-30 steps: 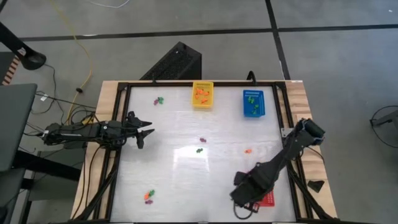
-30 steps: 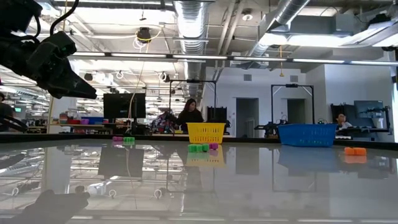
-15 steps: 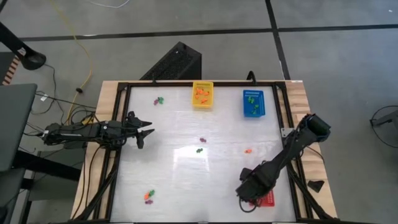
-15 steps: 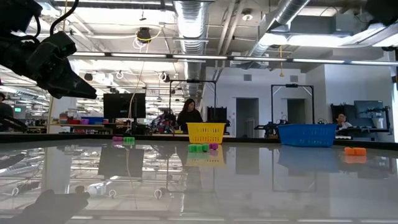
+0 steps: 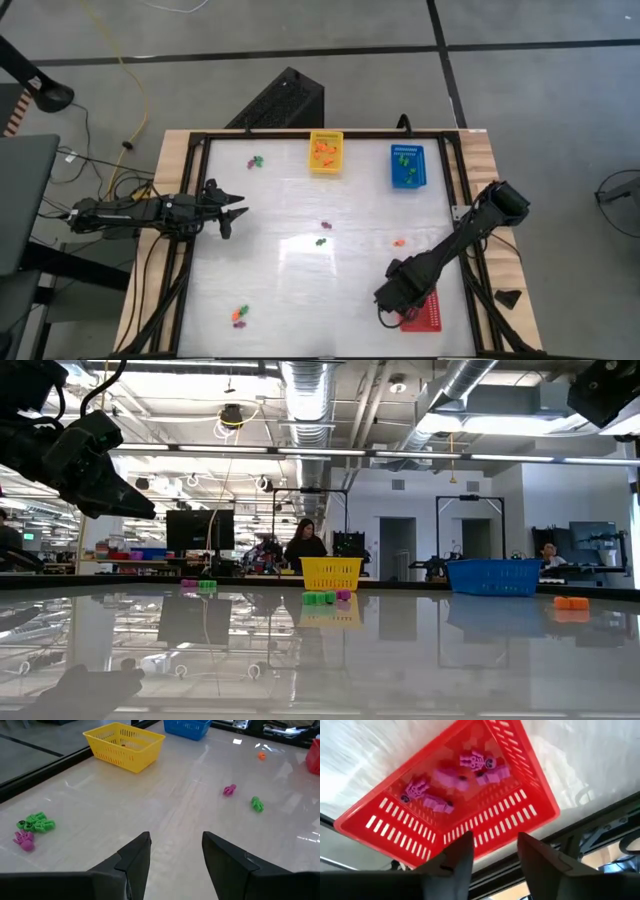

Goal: Sort Halloween decoration
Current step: Put the orange skeleton toy into the yellow bin

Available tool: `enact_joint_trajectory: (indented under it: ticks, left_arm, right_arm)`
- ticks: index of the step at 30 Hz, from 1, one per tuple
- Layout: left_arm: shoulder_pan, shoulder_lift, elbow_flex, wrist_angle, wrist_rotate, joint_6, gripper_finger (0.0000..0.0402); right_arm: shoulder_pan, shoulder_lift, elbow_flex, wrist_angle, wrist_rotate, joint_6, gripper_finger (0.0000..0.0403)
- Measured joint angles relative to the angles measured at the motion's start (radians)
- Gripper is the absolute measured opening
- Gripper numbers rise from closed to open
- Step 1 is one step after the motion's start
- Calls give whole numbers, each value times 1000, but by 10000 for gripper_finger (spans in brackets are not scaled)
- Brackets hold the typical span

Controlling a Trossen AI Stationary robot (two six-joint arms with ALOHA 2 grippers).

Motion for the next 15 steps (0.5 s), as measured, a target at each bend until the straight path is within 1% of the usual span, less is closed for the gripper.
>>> enact_joint_trajectory:
  ticks: [4,8,10,15]
  left_arm:
    - [0,0,0,0,0,0,169]
    - [0,0,0,0,0,0,169]
    - [0,0,0,0,0,0,169]
    - [0,0,0,0,0,0,169]
  right_arm:
    - [0,0,0,-15,-18,-18,221]
    - [-1,0,0,3,-3,-44,236]
    - [-4,0,0,38,56,-68,236]
    - [-22,0,1,105,343,-107,228]
